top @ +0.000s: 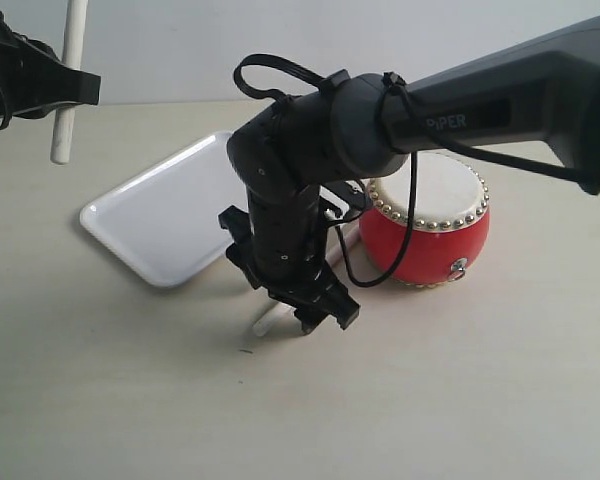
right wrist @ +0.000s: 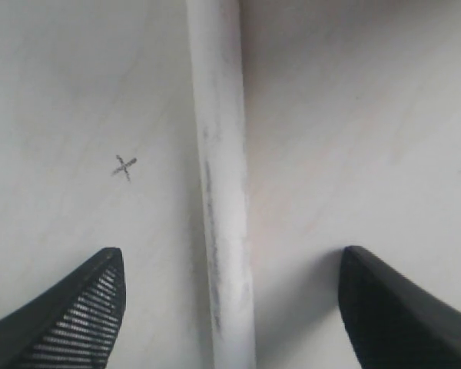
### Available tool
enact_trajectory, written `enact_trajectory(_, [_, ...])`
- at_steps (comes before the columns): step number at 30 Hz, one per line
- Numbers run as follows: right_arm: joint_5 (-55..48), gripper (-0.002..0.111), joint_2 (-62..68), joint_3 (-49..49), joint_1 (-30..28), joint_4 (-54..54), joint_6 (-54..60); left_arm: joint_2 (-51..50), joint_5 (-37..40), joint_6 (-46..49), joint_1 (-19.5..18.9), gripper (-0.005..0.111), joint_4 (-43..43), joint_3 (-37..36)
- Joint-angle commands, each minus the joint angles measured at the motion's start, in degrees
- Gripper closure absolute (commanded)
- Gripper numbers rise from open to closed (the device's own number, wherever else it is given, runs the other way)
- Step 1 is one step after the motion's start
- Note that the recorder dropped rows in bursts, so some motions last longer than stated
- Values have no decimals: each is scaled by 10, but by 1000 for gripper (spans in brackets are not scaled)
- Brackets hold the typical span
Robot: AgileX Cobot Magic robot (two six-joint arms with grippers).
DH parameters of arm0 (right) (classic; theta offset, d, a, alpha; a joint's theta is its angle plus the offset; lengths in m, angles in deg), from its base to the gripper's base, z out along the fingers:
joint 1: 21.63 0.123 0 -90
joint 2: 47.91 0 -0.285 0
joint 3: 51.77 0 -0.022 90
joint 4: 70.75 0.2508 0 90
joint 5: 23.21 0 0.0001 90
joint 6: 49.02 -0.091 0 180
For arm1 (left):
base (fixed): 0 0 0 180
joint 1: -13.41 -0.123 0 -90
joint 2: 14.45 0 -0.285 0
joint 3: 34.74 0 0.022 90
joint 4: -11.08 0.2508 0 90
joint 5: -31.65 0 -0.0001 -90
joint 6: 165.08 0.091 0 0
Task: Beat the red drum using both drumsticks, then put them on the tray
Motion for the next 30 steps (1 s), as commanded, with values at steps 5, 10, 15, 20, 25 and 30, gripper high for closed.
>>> enact_trajectory(5, [1,36,-7,-3,-5,12,26,5,10,1,4,107,-5,-2])
enact_trajectory(10, [10,37,-7,-3,-6,12,42,5,14,1,4,107,-6,-2])
enact_trajectory(15, [6,47,-7,-3,-6,12,40,5,14,1,4,107,-6,-2])
enact_trajectory(20, [1,59,-7,-3,-6,12,40,5,15,0,4,107,-6,-2])
enact_trajectory(25, [-3,59,-7,-3,-6,13,42,5,15,0,4,107,-6,-2])
enact_trajectory(30, [-3,57,-7,-3,-6,22,62,5,15,0,4,107,-6,-2])
